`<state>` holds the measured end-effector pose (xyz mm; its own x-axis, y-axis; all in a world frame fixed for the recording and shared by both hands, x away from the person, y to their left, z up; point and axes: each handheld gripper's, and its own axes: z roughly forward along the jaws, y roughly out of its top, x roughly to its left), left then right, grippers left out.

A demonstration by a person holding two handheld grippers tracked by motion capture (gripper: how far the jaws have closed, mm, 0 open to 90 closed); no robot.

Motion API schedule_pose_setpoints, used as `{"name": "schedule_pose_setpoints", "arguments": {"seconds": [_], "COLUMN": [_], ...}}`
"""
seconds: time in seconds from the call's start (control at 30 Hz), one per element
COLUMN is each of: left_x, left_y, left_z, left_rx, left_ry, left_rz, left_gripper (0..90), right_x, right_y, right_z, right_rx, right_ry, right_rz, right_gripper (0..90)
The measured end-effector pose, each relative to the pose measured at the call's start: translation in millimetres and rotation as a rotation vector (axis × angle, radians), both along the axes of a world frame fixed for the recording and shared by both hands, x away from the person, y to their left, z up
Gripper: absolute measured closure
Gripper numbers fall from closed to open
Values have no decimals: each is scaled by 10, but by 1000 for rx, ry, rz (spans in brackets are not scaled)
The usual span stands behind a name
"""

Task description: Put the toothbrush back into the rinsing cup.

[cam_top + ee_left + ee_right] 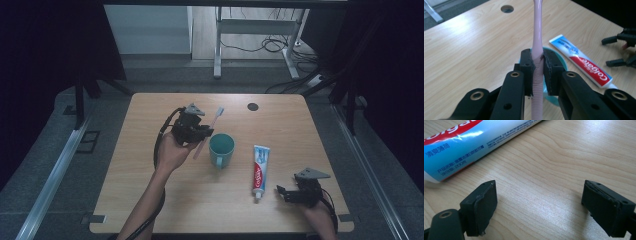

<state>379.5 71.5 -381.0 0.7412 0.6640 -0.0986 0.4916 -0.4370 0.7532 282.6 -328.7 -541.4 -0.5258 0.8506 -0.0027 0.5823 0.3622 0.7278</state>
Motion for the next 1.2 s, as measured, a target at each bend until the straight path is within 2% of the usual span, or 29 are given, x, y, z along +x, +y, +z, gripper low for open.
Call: {"name": "schedule_pose_setpoints", "arguments": {"seconds": [0.2,0.57,0.93,1.2], "left_x": [45,105,189,228], "left_y": [-54,-188,-250,-382], "left_z": [27,74,38,4], "left_rx": [-31,-56,-109,-99], "left_ry": [-11,-44,-66,-84], "left_rz": [7,11,33,34], "left_gripper": [788,788,788,789], "right_x": [0,-1,-1,-1], "right_y": [0,0,0,0], "right_z": [0,1,0,1], "right_rx": [0,1,1,2], "right_ry": [0,2,1,2], "right_rz": [0,-1,-1,0], "right_gripper": [128,128,128,128]}}
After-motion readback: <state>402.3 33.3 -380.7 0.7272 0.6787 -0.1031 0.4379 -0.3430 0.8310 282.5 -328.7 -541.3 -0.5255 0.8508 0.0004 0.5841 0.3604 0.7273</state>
